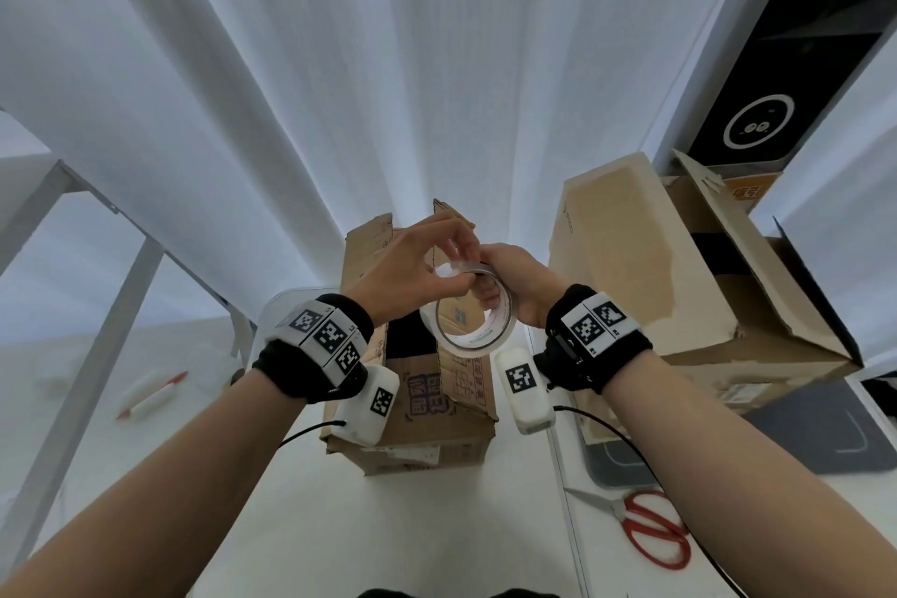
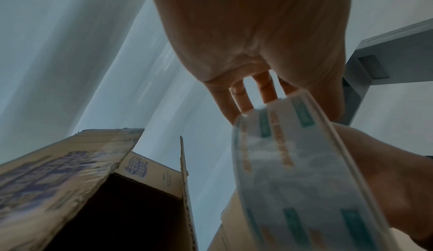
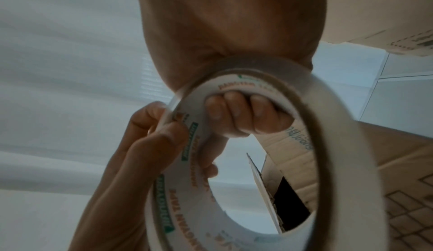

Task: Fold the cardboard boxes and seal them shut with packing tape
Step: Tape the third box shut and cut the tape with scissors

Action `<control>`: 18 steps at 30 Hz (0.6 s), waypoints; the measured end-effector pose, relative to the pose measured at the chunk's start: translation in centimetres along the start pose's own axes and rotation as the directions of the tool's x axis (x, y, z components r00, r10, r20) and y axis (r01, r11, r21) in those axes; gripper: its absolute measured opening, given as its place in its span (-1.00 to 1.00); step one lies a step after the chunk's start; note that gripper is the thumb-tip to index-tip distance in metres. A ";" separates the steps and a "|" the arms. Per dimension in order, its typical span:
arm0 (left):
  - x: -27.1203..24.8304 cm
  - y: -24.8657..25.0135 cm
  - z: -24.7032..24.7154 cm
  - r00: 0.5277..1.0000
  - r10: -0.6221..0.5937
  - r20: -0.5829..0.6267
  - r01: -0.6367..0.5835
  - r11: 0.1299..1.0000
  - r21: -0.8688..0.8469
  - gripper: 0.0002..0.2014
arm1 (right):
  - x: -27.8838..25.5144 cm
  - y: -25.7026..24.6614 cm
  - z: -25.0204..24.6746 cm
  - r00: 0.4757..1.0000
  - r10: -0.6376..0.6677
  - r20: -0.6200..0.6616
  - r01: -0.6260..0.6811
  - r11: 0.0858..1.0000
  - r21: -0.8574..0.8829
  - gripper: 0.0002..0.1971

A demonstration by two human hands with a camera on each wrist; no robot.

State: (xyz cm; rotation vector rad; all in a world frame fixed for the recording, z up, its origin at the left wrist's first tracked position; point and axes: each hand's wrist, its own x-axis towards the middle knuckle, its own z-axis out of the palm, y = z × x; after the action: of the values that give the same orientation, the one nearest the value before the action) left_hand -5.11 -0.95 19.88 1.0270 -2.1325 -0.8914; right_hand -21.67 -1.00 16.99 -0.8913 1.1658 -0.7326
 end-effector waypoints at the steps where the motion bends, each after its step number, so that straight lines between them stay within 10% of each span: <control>1: 0.1 -0.1 0.1 1.000 0.001 0.024 -0.001 1.000 -0.008 -0.83 | -0.1 0.0 0.0 1.000 0.001 0.004 -0.001 1.000 0.002 -0.64; 18: -0.2 -1.4 0.0 0.998 0.049 -0.024 -0.046 0.990 0.130 -0.87 | -0.8 0.4 0.3 0.999 -0.021 -0.035 0.023 0.998 0.052 -0.68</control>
State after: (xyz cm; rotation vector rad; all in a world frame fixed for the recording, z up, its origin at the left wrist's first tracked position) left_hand -4.38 -1.45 18.74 1.0417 -2.2060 -0.7198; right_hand -21.52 -0.02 17.05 -0.8514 1.1632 -0.7953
